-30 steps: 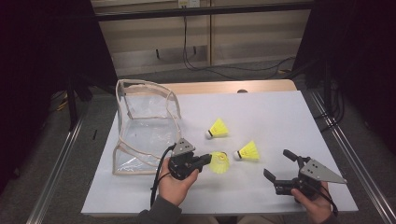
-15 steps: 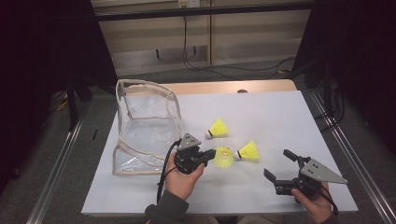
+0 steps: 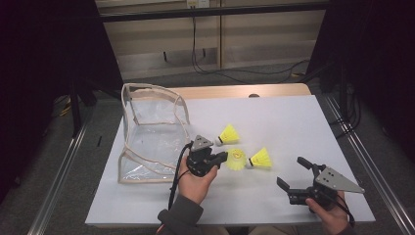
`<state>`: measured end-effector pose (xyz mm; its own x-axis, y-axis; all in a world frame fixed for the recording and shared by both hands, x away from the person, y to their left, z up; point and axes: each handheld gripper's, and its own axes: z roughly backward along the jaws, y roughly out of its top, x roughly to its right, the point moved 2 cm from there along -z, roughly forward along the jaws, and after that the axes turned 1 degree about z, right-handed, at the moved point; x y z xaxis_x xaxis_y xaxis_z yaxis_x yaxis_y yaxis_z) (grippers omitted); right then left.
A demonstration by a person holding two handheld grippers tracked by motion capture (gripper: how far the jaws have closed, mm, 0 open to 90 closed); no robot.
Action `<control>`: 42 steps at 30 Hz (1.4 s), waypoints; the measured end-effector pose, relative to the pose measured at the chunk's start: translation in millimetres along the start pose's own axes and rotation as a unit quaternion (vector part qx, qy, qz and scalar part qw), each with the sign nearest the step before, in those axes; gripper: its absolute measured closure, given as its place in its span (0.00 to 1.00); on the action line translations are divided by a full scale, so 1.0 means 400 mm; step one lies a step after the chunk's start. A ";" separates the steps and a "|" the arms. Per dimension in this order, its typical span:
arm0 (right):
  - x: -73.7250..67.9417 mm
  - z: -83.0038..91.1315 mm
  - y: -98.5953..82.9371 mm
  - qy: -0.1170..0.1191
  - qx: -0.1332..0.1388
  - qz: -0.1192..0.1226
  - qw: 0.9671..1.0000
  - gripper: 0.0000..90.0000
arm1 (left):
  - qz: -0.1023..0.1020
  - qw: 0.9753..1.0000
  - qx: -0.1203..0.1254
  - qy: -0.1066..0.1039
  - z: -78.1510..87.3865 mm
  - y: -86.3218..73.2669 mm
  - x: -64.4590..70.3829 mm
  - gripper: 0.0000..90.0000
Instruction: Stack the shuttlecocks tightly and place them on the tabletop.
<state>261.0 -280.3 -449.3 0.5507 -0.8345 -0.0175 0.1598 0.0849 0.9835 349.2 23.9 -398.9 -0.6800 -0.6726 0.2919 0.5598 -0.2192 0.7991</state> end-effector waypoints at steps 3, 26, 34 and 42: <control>0.000 0.000 0.000 0.000 0.000 0.001 1.000 0.02 | 0.001 1.000 0.002 0.005 -0.006 0.004 0.001 1.00; -0.001 0.000 0.001 0.003 0.001 0.002 1.000 0.02 | 0.014 1.000 -0.011 0.019 -0.075 0.020 0.002 1.00; -0.002 0.000 0.000 0.005 -0.001 0.002 1.000 0.02 | 0.023 0.999 -0.018 0.035 -0.099 0.015 -0.008 0.99; -0.003 -0.001 0.000 0.005 -0.001 0.001 1.000 0.02 | 0.031 0.998 -0.022 0.048 -0.119 0.012 -0.023 0.99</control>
<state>260.7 -279.0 -449.3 0.5600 -0.8283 -0.0171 0.1606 0.0883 0.9831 380.9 -4.7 -422.7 -0.5966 -0.7496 0.2865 0.6208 -0.2048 0.7568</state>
